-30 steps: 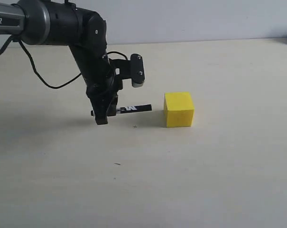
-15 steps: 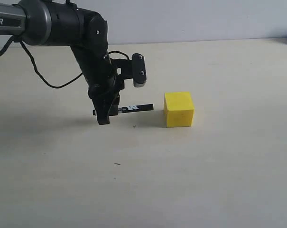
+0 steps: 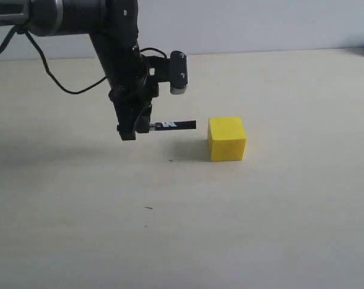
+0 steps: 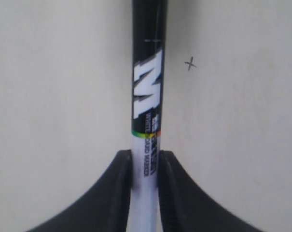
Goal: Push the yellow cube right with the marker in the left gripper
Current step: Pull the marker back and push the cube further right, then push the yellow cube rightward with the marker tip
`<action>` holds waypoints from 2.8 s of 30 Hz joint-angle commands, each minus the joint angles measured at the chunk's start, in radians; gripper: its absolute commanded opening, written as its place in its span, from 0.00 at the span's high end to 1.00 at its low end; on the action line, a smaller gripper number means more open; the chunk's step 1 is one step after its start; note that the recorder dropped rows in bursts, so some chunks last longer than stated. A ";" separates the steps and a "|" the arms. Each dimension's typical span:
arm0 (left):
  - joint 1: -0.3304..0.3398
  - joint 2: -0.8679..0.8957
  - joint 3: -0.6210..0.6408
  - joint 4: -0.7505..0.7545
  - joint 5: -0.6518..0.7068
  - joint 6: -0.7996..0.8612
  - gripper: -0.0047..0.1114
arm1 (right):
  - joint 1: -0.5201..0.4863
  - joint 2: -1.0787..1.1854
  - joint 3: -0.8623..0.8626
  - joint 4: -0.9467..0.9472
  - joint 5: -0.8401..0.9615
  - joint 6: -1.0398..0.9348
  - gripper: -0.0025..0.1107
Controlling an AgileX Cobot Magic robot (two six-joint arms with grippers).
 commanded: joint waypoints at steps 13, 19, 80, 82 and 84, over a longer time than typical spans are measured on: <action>-0.035 0.128 -0.182 0.051 0.138 -0.048 0.96 | 0.001 -0.005 0.005 0.000 -0.008 -0.002 0.98; -0.036 0.170 -0.224 0.073 0.170 -0.048 0.96 | 0.001 -0.005 0.005 0.000 -0.008 -0.002 0.98; -0.180 0.187 -0.248 0.127 0.023 -0.573 0.96 | 0.001 -0.005 0.005 0.000 -0.008 -0.002 0.98; -0.180 0.187 -0.248 0.127 0.023 -0.573 0.96 | 0.001 -0.005 0.005 0.000 -0.008 -0.002 0.98; -0.181 0.187 -0.248 0.127 0.026 -0.573 0.96 | 0.001 -0.005 0.005 0.000 -0.008 -0.002 0.98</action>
